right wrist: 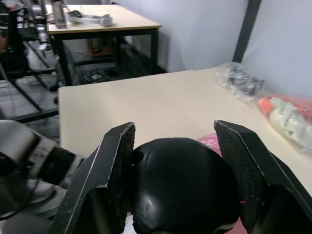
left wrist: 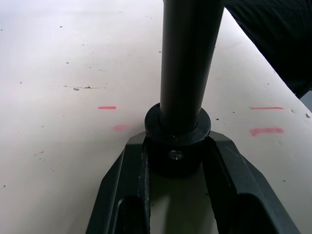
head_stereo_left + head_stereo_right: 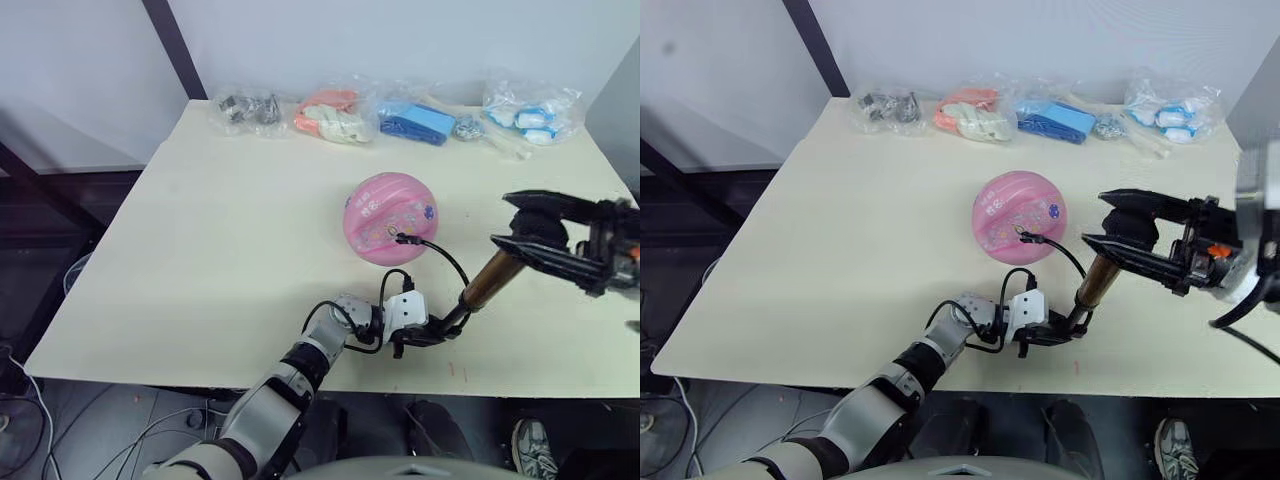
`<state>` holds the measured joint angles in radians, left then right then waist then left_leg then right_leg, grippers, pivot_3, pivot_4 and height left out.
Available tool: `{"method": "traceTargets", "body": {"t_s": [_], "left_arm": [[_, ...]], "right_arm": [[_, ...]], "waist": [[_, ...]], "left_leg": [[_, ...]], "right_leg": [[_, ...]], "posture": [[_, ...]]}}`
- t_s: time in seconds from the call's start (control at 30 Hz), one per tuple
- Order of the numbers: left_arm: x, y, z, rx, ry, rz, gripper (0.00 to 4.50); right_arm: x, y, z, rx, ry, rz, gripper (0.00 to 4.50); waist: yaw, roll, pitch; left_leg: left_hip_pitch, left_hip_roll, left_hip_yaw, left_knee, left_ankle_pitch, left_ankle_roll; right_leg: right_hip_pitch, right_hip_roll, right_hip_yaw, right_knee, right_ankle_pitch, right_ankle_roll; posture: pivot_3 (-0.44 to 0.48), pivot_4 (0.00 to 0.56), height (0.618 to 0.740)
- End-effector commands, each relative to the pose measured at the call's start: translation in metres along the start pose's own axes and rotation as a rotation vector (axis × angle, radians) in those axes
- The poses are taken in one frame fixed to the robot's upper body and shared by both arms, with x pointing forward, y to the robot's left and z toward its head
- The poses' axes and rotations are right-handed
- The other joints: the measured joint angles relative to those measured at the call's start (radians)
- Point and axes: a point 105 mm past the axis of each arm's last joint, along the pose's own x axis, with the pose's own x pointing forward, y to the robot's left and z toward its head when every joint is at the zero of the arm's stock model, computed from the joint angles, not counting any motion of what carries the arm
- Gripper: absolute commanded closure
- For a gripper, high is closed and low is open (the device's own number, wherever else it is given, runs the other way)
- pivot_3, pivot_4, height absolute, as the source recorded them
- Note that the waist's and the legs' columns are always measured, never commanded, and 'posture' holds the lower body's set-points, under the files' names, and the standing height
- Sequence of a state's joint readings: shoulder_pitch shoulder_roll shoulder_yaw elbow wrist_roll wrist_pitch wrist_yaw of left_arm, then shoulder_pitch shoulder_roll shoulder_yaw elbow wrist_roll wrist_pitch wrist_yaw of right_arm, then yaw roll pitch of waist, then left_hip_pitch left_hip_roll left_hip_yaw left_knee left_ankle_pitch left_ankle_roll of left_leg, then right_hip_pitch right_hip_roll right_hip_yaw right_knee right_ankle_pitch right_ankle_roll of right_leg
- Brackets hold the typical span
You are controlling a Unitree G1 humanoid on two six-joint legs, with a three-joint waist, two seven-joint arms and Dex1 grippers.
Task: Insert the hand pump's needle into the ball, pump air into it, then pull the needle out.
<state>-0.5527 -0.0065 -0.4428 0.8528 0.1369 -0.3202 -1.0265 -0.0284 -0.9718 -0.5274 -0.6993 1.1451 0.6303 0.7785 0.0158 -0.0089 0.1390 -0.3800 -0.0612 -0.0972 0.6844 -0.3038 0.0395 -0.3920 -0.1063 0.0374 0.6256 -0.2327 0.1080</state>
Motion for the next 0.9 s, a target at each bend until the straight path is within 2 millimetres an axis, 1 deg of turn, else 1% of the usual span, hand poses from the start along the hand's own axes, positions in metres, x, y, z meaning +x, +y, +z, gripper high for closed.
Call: {"method": "traceTargets", "body": {"t_s": [0.03,0.1,0.17,0.27,0.47,0.67,0.73,0.8,0.9], "left_arm": [[0.001,-0.017,-0.028,-0.086,0.083,-0.038,3.47],[0.0,-0.017,-0.029,-0.085,0.084,-0.033,3.47],[0.0,-0.017,-0.029,-0.085,0.084,-0.03,3.47],[-0.001,-0.016,-0.03,-0.086,0.084,-0.025,3.47],[-0.002,-0.015,-0.029,-0.084,0.083,-0.015,3.47],[-0.001,-0.015,-0.028,-0.086,0.078,-0.012,3.47],[-0.001,-0.015,-0.027,-0.085,0.077,-0.012,3.47],[-0.001,-0.015,-0.027,-0.085,0.077,-0.013,3.47],[-0.002,-0.015,-0.028,-0.085,0.079,-0.013,3.47]], "right_arm": [[0.006,0.007,-0.024,0.0,0.034,0.011,2.34],[0.007,0.01,-0.038,0.0,0.045,0.006,2.34],[0.008,0.011,-0.048,0.005,0.042,0.002,2.34],[0.006,0.015,-0.068,0.043,0.053,-0.001,2.34],[0.01,0.024,-0.106,0.111,0.085,-0.013,2.34],[0.011,0.03,-0.139,0.182,0.117,-0.066,2.34],[0.011,0.029,-0.141,0.176,0.116,-0.082,2.34],[0.011,0.025,-0.136,0.156,0.098,-0.101,2.34],[0.01,0.017,-0.116,0.123,0.068,-0.106,2.34]], "waist": [[-0.001,-0.001,0.0],[-0.001,-0.002,-0.001],[-0.001,-0.001,-0.002],[-0.001,-0.002,-0.002],[-0.002,-0.003,-0.004],[-0.003,-0.004,-0.004],[-0.003,-0.004,-0.004],[-0.003,-0.004,-0.004],[-0.003,-0.004,-0.004]], "left_leg": [[0.001,0.0,0.0,0.0,0.0,0.0],[0.002,0.0,-0.001,0.0,0.0,0.0],[0.003,0.0,-0.001,0.0,0.0,0.0],[0.003,0.0,-0.001,0.0,0.0,-0.001],[0.004,0.0,-0.002,0.0,0.001,-0.002],[0.014,0.0,-0.003,-0.003,0.001,-0.002],[0.016,0.0,-0.003,-0.003,0.001,-0.002],[0.017,0.001,-0.003,-0.003,0.001,-0.002],[0.016,0.001,-0.004,-0.003,0.001,-0.002]], "right_leg": [[0.001,0.0,0.0,0.0,0.0,0.0],[0.002,0.001,-0.001,0.0,0.0,0.0],[0.002,0.001,-0.001,0.0,0.0,0.0],[0.002,0.002,-0.001,0.0,0.0,0.0],[0.003,0.002,-0.001,0.0,0.0,0.0],[0.012,0.002,-0.002,0.0,-0.001,0.0],[0.014,0.003,-0.002,0.0,-0.001,0.0],[0.014,0.003,-0.002,0.0,-0.001,0.0],[0.014,0.003,-0.003,0.0,-0.001,0.0]], "posture": [[0.0,0.15,0.74],[0.0,0.15,0.74],[0.0,0.15,0.74],[0.0,0.15,0.74],[0.0,0.15,0.74],[0.0,0.15,0.74],[0.0,0.15,0.74],[0.0,0.15,0.74],[0.0,0.15,0.74]]}}
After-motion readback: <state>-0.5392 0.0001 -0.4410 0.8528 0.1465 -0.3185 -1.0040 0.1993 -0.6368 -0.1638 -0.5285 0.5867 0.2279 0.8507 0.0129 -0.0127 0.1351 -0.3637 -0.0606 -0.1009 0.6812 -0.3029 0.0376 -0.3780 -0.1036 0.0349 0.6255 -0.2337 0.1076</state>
